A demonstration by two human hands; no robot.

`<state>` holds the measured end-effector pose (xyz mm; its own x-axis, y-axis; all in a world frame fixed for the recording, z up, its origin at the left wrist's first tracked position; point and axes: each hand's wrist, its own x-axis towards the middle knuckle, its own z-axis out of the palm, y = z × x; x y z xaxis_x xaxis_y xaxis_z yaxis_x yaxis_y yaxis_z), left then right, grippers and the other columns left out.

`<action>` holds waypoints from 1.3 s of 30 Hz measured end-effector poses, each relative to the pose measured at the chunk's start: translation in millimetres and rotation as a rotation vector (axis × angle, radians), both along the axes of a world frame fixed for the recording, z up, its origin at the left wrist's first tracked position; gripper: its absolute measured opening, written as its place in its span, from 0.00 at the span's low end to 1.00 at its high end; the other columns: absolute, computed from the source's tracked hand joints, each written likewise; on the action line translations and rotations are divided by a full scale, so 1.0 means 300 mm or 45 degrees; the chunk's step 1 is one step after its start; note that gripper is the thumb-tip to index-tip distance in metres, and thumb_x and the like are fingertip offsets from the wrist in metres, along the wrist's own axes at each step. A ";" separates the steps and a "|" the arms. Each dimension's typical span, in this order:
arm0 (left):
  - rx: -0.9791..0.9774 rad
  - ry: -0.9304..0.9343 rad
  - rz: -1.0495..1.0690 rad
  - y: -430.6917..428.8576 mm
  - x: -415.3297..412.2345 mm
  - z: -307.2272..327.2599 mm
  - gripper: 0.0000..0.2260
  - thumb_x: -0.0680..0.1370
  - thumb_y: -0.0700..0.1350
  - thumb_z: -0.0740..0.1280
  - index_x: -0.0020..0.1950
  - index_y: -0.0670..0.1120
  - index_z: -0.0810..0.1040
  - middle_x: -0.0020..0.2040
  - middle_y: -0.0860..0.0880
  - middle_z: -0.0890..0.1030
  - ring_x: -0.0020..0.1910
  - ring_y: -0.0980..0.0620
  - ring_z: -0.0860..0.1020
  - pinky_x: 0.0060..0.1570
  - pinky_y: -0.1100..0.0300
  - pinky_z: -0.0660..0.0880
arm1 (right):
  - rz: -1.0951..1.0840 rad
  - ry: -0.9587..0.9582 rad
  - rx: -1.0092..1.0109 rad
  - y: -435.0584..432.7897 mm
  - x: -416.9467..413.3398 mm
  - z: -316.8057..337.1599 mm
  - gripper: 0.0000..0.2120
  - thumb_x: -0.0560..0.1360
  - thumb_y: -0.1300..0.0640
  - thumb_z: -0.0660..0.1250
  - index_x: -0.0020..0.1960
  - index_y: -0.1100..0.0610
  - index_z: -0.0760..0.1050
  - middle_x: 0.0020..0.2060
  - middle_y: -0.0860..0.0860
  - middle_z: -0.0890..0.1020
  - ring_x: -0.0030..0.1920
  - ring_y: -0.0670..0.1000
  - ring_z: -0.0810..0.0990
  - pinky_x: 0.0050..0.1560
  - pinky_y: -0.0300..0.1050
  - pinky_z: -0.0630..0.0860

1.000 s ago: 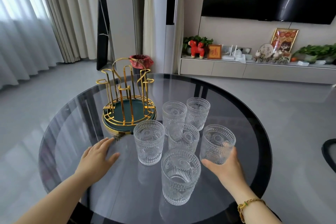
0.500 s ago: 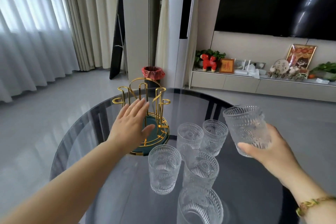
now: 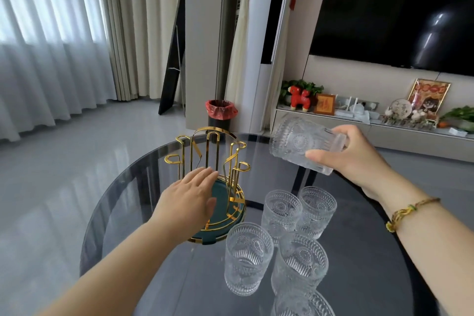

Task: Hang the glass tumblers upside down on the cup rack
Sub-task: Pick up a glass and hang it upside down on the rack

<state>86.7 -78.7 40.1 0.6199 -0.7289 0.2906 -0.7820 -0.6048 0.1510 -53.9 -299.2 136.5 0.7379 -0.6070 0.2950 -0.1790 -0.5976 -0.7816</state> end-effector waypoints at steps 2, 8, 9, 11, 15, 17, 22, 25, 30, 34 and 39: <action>-0.026 -0.012 0.012 0.036 -0.012 -0.016 0.24 0.79 0.54 0.50 0.73 0.51 0.47 0.76 0.53 0.52 0.74 0.55 0.48 0.71 0.58 0.54 | 0.029 0.083 -0.072 0.022 0.030 0.003 0.29 0.60 0.48 0.74 0.53 0.49 0.61 0.45 0.43 0.69 0.42 0.40 0.68 0.35 0.34 0.63; -0.129 0.008 -0.004 0.068 -0.017 -0.018 0.27 0.76 0.59 0.53 0.72 0.52 0.50 0.75 0.53 0.55 0.74 0.54 0.50 0.68 0.60 0.40 | 0.082 0.303 -0.212 0.087 0.102 -0.006 0.31 0.57 0.46 0.75 0.52 0.47 0.59 0.49 0.46 0.67 0.46 0.46 0.67 0.34 0.31 0.62; -0.137 -0.004 -0.001 0.062 -0.012 -0.013 0.27 0.76 0.59 0.53 0.72 0.53 0.49 0.75 0.53 0.55 0.74 0.54 0.49 0.67 0.61 0.38 | 0.089 0.333 -0.223 0.096 0.112 -0.009 0.32 0.57 0.46 0.75 0.53 0.47 0.60 0.49 0.47 0.67 0.46 0.47 0.68 0.34 0.32 0.62; -0.137 -0.038 0.009 0.042 0.004 -0.003 0.28 0.76 0.61 0.51 0.72 0.53 0.48 0.75 0.53 0.53 0.74 0.54 0.47 0.66 0.60 0.36 | 0.117 0.390 -0.243 0.112 0.132 -0.014 0.34 0.57 0.46 0.75 0.56 0.49 0.60 0.50 0.47 0.68 0.47 0.47 0.69 0.34 0.32 0.63; -0.114 0.025 0.046 0.000 0.041 0.001 0.28 0.76 0.61 0.50 0.72 0.51 0.49 0.76 0.52 0.54 0.74 0.53 0.47 0.70 0.57 0.39 | 0.164 0.379 -0.256 0.140 0.179 -0.027 0.36 0.58 0.47 0.75 0.60 0.51 0.61 0.51 0.47 0.68 0.49 0.46 0.69 0.35 0.32 0.63; -0.133 0.058 0.057 -0.008 0.048 -0.009 0.26 0.77 0.59 0.51 0.72 0.51 0.52 0.75 0.52 0.56 0.74 0.53 0.49 0.72 0.56 0.44 | 0.189 0.343 -0.206 0.149 0.205 -0.036 0.36 0.58 0.48 0.75 0.61 0.51 0.62 0.53 0.48 0.70 0.50 0.48 0.70 0.39 0.37 0.66; -0.161 0.094 0.053 -0.011 0.048 -0.011 0.23 0.78 0.57 0.51 0.71 0.50 0.57 0.73 0.52 0.62 0.73 0.52 0.54 0.72 0.55 0.53 | 0.266 0.405 -0.228 0.168 0.259 -0.069 0.38 0.59 0.49 0.75 0.64 0.51 0.62 0.62 0.52 0.71 0.53 0.47 0.69 0.46 0.38 0.65; -0.155 0.119 0.061 -0.011 0.046 -0.010 0.23 0.78 0.57 0.51 0.71 0.51 0.57 0.73 0.52 0.62 0.73 0.52 0.55 0.71 0.54 0.55 | 0.296 0.466 -0.281 0.190 0.292 -0.102 0.41 0.59 0.49 0.75 0.67 0.52 0.59 0.65 0.53 0.68 0.62 0.50 0.68 0.53 0.39 0.65; -0.180 0.100 0.052 -0.005 0.039 -0.012 0.22 0.78 0.56 0.48 0.71 0.50 0.57 0.73 0.52 0.62 0.73 0.53 0.54 0.71 0.54 0.56 | 0.292 0.586 -0.312 0.223 0.331 -0.153 0.43 0.61 0.50 0.73 0.69 0.53 0.54 0.69 0.53 0.63 0.69 0.54 0.59 0.64 0.47 0.64; -0.130 0.110 0.047 -0.003 0.039 -0.009 0.24 0.77 0.58 0.48 0.71 0.51 0.55 0.74 0.52 0.60 0.74 0.53 0.53 0.71 0.55 0.55 | 0.312 0.625 -0.273 0.236 0.335 -0.179 0.43 0.62 0.50 0.73 0.70 0.54 0.53 0.69 0.54 0.63 0.69 0.54 0.58 0.65 0.49 0.64; -0.125 0.111 0.055 -0.008 0.039 -0.008 0.25 0.76 0.60 0.49 0.71 0.51 0.55 0.73 0.52 0.61 0.73 0.53 0.54 0.71 0.54 0.56 | 0.325 0.621 -0.280 0.241 0.338 -0.182 0.43 0.63 0.49 0.73 0.70 0.54 0.53 0.70 0.54 0.62 0.70 0.54 0.57 0.65 0.50 0.63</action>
